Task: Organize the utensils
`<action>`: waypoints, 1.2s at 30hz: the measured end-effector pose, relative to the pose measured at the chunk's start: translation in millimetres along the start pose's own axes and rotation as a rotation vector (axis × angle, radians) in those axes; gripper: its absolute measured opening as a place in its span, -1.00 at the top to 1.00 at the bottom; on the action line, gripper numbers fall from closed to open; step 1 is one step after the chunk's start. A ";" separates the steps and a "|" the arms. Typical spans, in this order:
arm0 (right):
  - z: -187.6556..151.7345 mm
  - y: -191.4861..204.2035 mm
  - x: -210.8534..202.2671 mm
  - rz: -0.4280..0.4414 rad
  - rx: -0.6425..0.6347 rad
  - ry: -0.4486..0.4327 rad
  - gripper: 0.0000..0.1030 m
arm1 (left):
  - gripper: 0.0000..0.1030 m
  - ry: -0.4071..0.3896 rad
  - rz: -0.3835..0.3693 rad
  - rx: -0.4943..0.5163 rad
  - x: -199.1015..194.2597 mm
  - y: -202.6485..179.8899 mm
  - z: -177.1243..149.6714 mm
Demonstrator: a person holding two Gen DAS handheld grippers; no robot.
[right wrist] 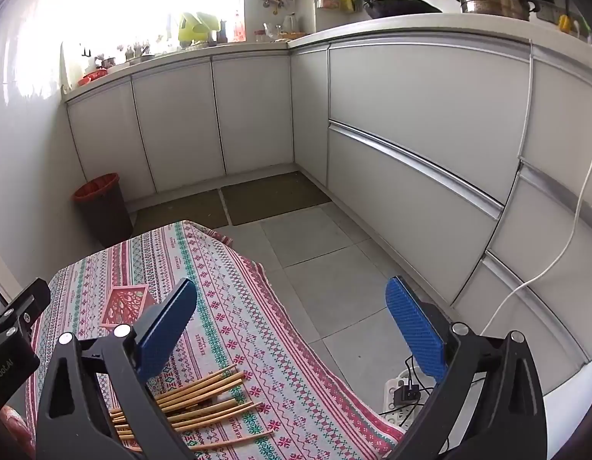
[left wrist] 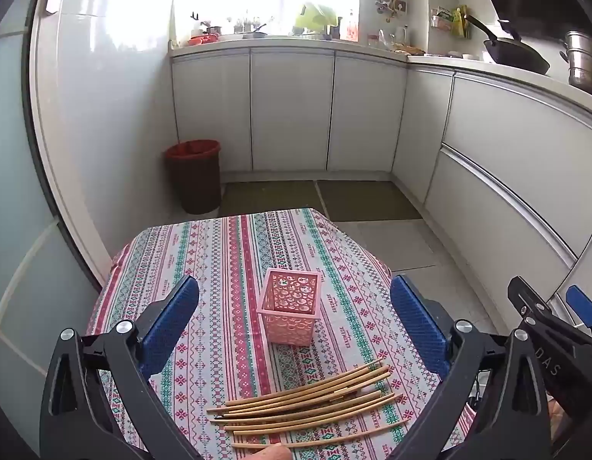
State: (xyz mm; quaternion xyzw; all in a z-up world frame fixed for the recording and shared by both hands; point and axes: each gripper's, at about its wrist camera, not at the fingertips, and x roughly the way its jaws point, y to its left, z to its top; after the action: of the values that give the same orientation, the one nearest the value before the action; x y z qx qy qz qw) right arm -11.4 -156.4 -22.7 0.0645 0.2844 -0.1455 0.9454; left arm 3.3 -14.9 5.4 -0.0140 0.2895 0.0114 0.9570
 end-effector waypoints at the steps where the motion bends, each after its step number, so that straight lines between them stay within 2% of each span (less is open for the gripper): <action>1: -0.9 0.3 0.4 0.001 0.000 0.001 -0.87 | -0.86 0.001 0.001 0.000 0.4 0.1 -0.4; 36: -1.3 1.6 0.8 0.004 -0.001 -0.003 -0.87 | -0.86 0.006 0.008 0.005 3.3 -2.9 -3.1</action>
State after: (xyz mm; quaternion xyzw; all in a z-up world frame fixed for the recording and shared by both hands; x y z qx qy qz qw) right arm -10.9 -154.9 -24.1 0.0644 0.2831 -0.1435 0.9461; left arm 4.4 -17.9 1.1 -0.0104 0.2926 0.0144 0.9561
